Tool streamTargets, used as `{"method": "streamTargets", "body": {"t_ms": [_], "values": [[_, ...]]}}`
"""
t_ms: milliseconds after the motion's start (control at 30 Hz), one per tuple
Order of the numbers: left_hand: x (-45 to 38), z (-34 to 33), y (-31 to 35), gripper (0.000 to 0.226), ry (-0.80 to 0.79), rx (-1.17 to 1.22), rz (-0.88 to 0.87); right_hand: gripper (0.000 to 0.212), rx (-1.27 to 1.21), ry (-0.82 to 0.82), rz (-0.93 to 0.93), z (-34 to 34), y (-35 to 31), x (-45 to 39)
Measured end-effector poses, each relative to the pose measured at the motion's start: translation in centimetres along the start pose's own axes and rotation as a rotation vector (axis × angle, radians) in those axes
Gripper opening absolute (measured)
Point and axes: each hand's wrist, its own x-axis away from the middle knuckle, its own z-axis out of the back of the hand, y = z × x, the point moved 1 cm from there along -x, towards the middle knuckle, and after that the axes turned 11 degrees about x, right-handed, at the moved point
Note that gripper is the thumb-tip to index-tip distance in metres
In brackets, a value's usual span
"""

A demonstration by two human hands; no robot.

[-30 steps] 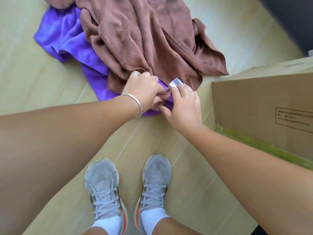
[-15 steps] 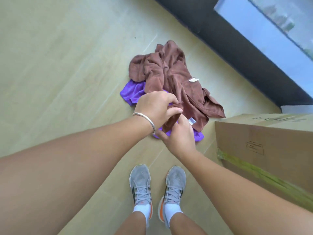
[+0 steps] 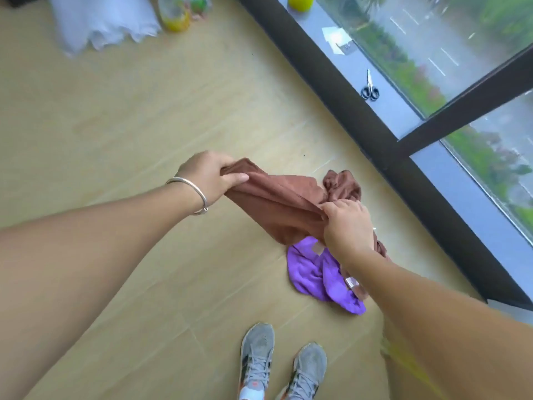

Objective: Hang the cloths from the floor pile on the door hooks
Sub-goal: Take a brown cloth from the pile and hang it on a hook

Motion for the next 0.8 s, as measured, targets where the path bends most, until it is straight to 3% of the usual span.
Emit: {"method": "streamTargets", "body": {"t_ms": [233,367,467,533,600,800], "values": [[5.0,12.6,-3.7,0.023,0.466,0.22,0.114,0.021,0.105,0.098,0.178,13.0,-8.3,-6.8],[8.4,20.0,-6.4,0.02,0.679,0.218,0.164,0.037,0.182,0.143,0.289,20.6,-14.5,-9.9],[11.9,24.9,-8.5,0.02,0.815,0.158,0.215,0.022,0.134,0.303,0.353,25.5,-19.2,-10.7],[14.2,27.0,-9.6,0.023,0.884,0.135,0.22,0.015,0.114,0.4,0.397,27.7,-21.5,-10.4],[16.9,28.5,-10.3,0.022,0.941,0.142,0.213,0.023,0.123,0.427,0.45,29.1,-23.4,-9.3],[25.7,25.1,-12.6,0.006,0.945,0.212,0.259,0.004,0.132,0.271,0.686,26.5,-24.7,-2.8]]}}
